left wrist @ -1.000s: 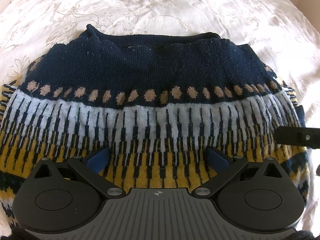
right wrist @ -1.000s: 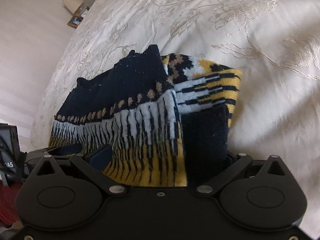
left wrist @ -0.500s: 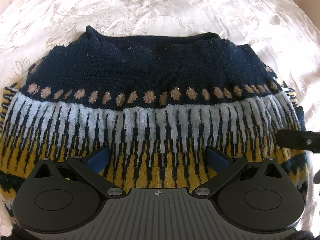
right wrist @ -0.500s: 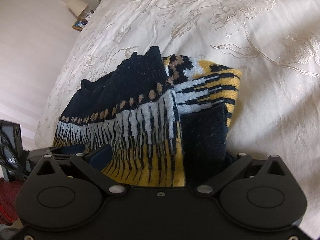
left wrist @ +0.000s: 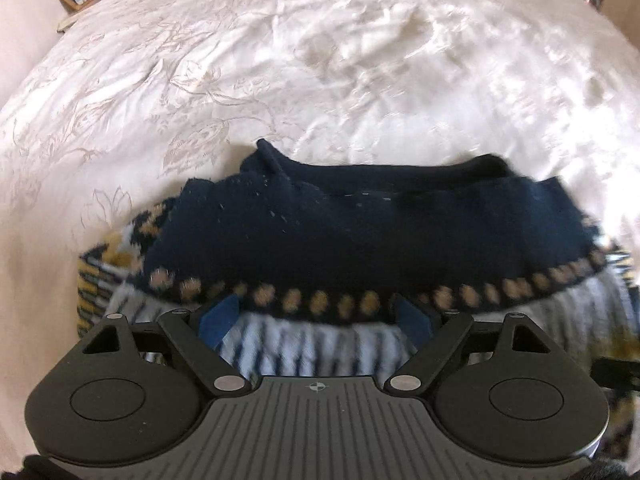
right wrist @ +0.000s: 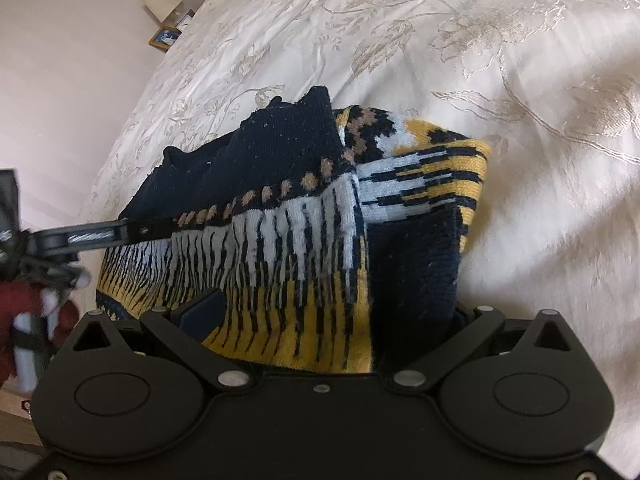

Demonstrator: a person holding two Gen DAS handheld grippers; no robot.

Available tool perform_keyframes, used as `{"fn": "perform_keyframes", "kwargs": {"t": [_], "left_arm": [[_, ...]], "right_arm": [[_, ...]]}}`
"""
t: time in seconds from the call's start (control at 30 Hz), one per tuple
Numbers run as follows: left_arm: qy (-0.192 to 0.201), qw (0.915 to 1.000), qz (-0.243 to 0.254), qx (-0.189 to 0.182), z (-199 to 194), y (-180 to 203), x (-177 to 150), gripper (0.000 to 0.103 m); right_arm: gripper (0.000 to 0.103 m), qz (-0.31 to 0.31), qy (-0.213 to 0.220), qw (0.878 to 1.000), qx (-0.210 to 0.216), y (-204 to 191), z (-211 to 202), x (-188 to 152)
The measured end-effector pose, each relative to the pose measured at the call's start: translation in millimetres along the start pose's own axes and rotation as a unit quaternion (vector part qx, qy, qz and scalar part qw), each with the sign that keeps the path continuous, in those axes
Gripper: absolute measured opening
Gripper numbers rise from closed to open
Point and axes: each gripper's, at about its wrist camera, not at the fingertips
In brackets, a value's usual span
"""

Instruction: Fold small clothes

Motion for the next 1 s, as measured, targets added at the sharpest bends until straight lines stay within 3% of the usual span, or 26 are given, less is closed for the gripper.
{"fn": "perform_keyframes", "kwargs": {"t": [0.1,0.27,0.63,0.83,1.0], "left_arm": [[-0.023,0.9997,-0.003,0.002,19.9,-1.2,4.6,0.088],[-0.02,0.9997,-0.011,0.005,24.7,0.7,3.5,0.09],[0.011,0.998,-0.061,0.009,-39.8,-2.0,-35.8,0.084],[-0.016,0.9992,-0.035,0.011,-35.6,9.7,-54.2,0.085],[-0.044,0.9976,-0.052,0.01,-11.4,7.8,-52.4,0.086]], "right_arm": [[0.103,0.003,-0.001,1.0,0.005,2.8,-0.9,0.8],[0.103,0.0,-0.002,1.0,0.004,2.5,-1.4,0.9],[0.103,-0.01,-0.014,1.0,0.008,1.4,-2.2,2.5],[0.103,-0.002,-0.019,1.0,0.016,3.3,-5.2,1.8],[0.103,0.008,-0.011,1.0,0.021,6.7,-10.8,-3.3]]}}
Point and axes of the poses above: each gripper's, at about its wrist camera, not at the fingertips, and z roughly the way its jaws point, y to its right, x to its top, and after that the axes turned 3 degrees about y, right-handed
